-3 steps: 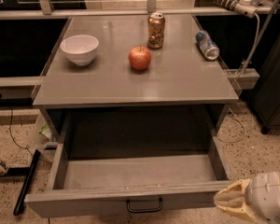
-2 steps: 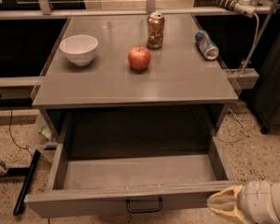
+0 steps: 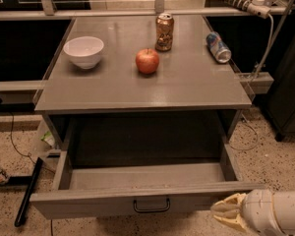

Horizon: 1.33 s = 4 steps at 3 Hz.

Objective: Close top drawer

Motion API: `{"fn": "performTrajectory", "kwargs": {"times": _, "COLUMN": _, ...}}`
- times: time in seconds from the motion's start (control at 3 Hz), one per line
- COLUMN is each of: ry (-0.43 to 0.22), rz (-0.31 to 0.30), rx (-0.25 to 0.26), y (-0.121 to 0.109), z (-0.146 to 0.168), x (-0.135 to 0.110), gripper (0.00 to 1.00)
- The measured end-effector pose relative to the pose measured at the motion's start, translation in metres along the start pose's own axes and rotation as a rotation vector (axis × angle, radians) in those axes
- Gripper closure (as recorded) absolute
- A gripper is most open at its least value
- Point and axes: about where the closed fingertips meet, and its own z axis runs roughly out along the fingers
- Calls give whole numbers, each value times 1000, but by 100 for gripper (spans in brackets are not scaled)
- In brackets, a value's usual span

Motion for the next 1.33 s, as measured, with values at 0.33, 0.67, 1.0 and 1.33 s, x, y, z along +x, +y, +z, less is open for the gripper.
{"fn": "performTrajectory", "kwargs": {"times": 0.33, "ry": 0, "rz": 0, "rx": 0, "y": 0, "z": 0, "x": 0, "gripper": 58}}
{"fn": "performTrajectory", "kwargs": {"times": 0.67, "ry": 0, "rz": 0, "rx": 0, "y": 0, "z": 0, "x": 0, "gripper": 35}}
{"fn": "performTrajectory", "kwargs": {"times": 1.0, "ry": 0, "rz": 0, "rx": 0, "y": 0, "z": 0, "x": 0, "gripper": 12}}
{"fn": "performTrajectory", "kwargs": {"times": 1.33, "ry": -18, "rz": -31, "rx": 22, "y": -12, "z": 5, "x": -10, "gripper": 0}}
